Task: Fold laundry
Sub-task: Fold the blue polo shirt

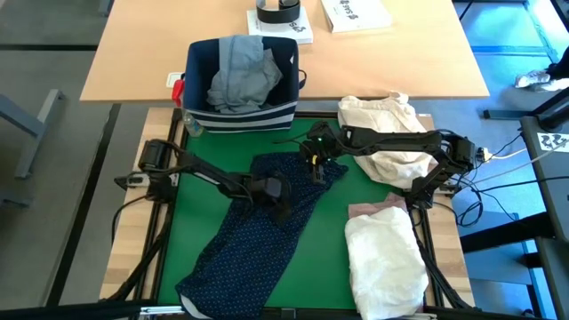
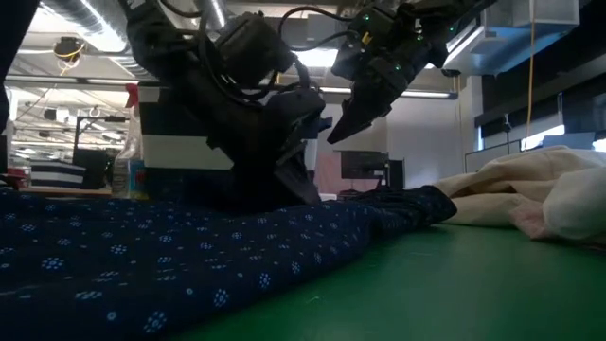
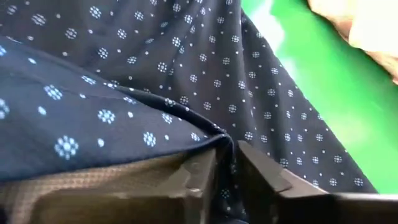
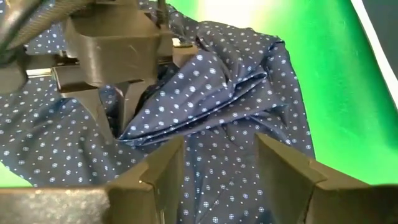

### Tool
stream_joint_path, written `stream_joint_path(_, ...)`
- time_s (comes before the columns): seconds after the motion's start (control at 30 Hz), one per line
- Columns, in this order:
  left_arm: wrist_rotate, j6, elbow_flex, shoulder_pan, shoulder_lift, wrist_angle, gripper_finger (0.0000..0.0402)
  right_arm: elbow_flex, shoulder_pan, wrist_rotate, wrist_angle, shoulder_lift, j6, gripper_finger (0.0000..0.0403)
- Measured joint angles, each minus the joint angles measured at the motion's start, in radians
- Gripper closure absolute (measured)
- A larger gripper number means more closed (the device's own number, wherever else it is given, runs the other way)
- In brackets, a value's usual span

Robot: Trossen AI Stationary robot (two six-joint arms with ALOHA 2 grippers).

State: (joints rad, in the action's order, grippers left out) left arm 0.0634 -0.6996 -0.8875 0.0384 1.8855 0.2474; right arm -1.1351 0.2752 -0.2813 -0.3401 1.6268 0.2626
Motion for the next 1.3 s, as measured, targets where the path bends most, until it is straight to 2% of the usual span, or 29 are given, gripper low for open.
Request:
stream_joint_path(0.07,-0.063,0.003,0.0,-0.021,-0.014,-0.005,0.0314,0.0,0.0,0.0,0.0,0.0,0.0,0.021)
stream_joint_path(0.2,-0.26,0.003,0.0,-0.072,-0.094,-0.011,0.0271,0.0,0.0,0.0,-0.001,0.0,0.0,0.021)
stream_joint_path(0.27,-0.312,-0.002,-0.001,-0.091,-0.154,-0.062,0.026,0.0,0.0,0.0,-0.001,0.0,0.0,0.021)
stream_joint_path(0.33,-0.321,0.008,-0.001,-0.103,-0.225,-0.111,0.0257,0.0,0.0,0.0,0.0,0.0,0.0,0.021)
stream_joint_path(0.47,-0.264,0.09,-0.001,-0.124,-0.372,-0.232,0.0261,0.0,0.0,0.0,0.001,0.0,-0.001,0.021)
stream_joint_path(0.6,-0.019,0.182,-0.001,-0.13,-0.465,-0.312,0.0271,0.0,0.0,0.0,0.002,0.0,-0.002,0.021)
stream_joint_path(0.67,0.048,0.186,-0.001,-0.13,-0.477,-0.312,0.0274,0.0,0.0,0.0,0.003,0.0,-0.002,0.021)
stream_joint_path(0.7,0.05,0.186,-0.001,-0.132,-0.477,-0.31,0.0275,0.0,0.0,0.0,0.003,0.0,-0.003,0.021)
stream_joint_path(0.9,-0.147,0.159,0.0,-0.137,-0.397,-0.304,0.0274,0.0,0.0,0.0,0.013,0.0,-0.003,0.021)
stream_joint_path(1.03,-0.271,0.132,0.0,-0.145,-0.366,-0.302,0.0248,0.0,0.0,0.0,0.038,0.0,-0.004,0.021)
stream_joint_path(1.2,-0.414,0.126,0.0,-0.204,-0.394,-0.329,0.0212,0.0,0.0,0.0,0.051,0.0,-0.003,0.021)
stream_joint_path(1.3,-0.432,0.119,-0.016,-0.244,-0.449,-0.402,0.0208,0.0,0.0,0.0,0.051,0.0,-0.003,0.021)
